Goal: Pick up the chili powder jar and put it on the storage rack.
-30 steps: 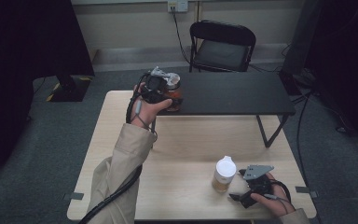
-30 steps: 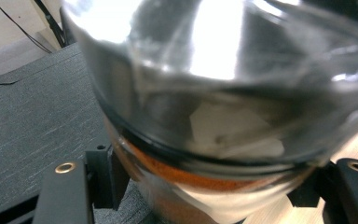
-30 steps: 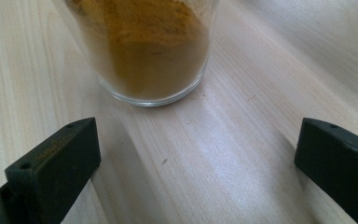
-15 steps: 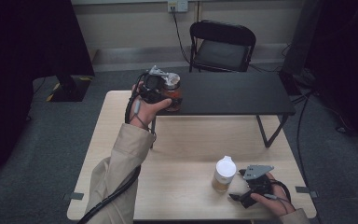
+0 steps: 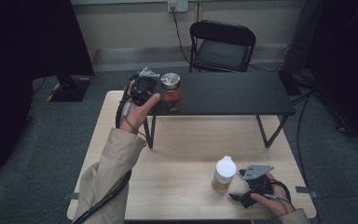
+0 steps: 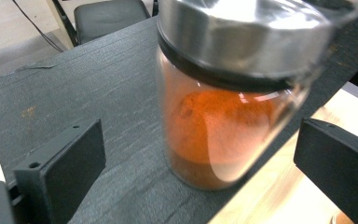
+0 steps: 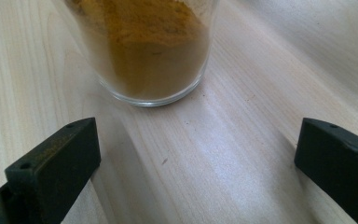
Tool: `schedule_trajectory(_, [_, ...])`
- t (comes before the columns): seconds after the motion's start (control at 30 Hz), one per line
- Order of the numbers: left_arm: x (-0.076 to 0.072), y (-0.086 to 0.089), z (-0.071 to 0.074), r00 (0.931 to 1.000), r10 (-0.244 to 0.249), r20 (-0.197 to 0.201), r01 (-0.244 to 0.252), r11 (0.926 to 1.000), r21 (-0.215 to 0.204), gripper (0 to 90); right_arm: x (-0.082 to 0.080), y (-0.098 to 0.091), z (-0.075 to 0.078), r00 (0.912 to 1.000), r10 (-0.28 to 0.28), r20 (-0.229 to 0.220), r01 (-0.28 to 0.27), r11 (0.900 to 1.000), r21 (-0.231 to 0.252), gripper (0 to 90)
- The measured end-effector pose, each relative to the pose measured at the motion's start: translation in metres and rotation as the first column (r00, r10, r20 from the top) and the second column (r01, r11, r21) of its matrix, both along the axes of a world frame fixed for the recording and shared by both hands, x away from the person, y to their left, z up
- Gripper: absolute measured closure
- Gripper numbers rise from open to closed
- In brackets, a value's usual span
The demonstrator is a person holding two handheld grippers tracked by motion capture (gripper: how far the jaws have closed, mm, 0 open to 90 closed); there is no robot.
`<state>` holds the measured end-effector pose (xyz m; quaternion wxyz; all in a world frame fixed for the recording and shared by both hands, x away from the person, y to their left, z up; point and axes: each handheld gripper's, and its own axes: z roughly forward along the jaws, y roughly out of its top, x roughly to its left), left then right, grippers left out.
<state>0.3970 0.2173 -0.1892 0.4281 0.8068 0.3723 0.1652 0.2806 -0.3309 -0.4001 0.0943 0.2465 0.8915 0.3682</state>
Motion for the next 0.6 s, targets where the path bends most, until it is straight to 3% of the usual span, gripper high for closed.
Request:
schedule_trajectory(0.27, [-0.011,0.010,-0.003,0.9996,-0.027,0.003,0.027,0.9996,-0.002,2.5,0.000,0.000,0.000,1.0000,0.001,0.001,-0.001,1.0000,0.000,0.0])
schedule_trajectory(0.6, [-0.025,0.029,-0.012,0.9999,-0.009,0.010,0.009,0.9999,-0.005,3.1,0.000,0.000,0.000,1.0000,0.000,0.000,0.000,1.0000,0.000,0.0])
